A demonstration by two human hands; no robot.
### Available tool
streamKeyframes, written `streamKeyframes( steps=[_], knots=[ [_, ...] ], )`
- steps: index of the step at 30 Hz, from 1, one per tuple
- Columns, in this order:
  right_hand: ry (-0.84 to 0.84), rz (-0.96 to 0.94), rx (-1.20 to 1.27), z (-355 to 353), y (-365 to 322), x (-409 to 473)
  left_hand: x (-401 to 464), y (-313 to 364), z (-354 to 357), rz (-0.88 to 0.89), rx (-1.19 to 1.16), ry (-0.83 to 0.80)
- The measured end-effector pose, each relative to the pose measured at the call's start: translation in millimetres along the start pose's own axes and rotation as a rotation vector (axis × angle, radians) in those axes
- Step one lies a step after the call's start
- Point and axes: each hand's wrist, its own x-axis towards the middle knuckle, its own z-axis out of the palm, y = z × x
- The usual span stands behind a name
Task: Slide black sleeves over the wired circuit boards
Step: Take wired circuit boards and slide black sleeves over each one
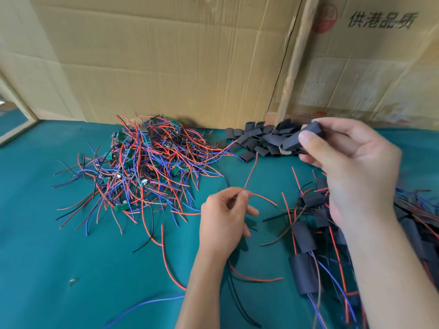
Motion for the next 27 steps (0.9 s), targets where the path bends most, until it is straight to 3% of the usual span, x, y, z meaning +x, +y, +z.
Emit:
streamKeyframes(
  steps=[4, 12, 15, 22, 27],
  knots=[
    [-0.046, -0.076, -0.143, 11.9, 1.7, -5.9, 0.5, -0.8, 1.1, 0.016, 0.025, -0.008],
    [-0.136, 0.03, -0.434, 16.9, 22.9, -14.3, 1.0, -0.9, 1.7, 0.1, 0.051, 0.021],
    [-0.168, 0.132, -0.363, 19.5, 33.5, -17.7, 1.4, 1.5, 3.3, 0.13, 0.002, -0.027],
    [-0.192, 0.266, -0.275, 11.7, 48.5, -20.0, -1.0, 8.1, -0.9, -0.036, -0.294, -0.249],
    [-0.177, 0.323, -0.18, -0.3, 48.3, -11.9, -3.9, 9.7, 2.6, -0.052, -0.375, -0.244]
  ],
)
